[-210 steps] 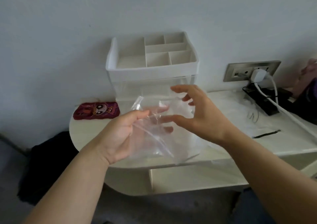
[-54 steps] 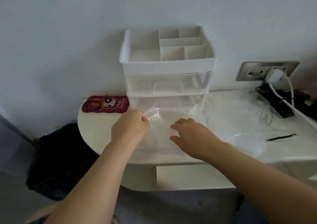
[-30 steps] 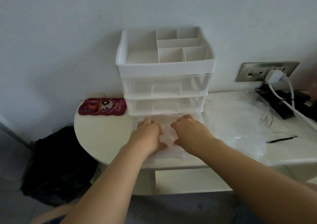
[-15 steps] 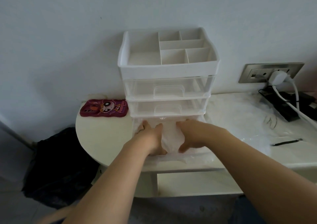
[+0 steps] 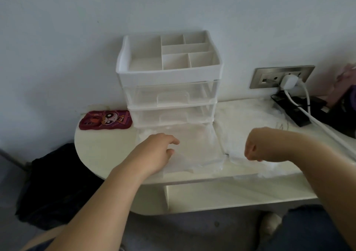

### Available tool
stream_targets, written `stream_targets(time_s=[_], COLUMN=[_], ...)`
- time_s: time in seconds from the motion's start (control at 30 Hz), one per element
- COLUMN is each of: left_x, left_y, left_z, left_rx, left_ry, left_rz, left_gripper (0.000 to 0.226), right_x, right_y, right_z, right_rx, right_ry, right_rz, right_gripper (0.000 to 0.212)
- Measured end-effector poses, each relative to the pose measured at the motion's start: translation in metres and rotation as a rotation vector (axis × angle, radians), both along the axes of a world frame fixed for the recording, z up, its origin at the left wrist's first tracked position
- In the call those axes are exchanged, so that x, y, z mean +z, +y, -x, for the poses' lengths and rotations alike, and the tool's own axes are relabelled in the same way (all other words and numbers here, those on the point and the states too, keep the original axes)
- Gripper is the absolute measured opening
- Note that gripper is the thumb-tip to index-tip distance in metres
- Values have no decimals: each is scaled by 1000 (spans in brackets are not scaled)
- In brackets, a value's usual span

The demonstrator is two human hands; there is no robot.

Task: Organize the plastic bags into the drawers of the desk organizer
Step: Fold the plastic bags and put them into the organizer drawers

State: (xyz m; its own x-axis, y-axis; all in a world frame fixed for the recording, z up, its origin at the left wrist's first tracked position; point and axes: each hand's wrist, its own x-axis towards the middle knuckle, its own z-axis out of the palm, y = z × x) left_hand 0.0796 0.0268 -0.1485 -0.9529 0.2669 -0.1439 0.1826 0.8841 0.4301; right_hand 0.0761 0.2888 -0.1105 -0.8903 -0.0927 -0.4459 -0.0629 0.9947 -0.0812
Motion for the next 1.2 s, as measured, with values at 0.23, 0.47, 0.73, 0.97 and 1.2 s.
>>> stream_targets(time_s=[0.23, 0.47, 0.73, 0.97, 1.2], left_x=[-7, -10, -8, 2, 23], left_y=[15, 18, 21, 34, 35], left_z=[-3, -7, -8, -15, -24], left_rx=[5, 9, 5, -23, -63], left_ry=[118, 154, 176, 293, -372], left_rz=[-59, -90, -98, -242, -1055], left_gripper=[35, 33, 30, 24, 82], right_x=[-54, -69, -67, -24, -17], right_y=[29, 30, 33, 16, -52], right_z=[0, 8, -1, -31, -40], right_rx=[-4, -22, -72, -176, -232], right_ry=[97, 328, 448, 554, 653], right_rz=[-61, 7, -17, 486, 889], right_gripper=[55, 31, 27, 20, 28])
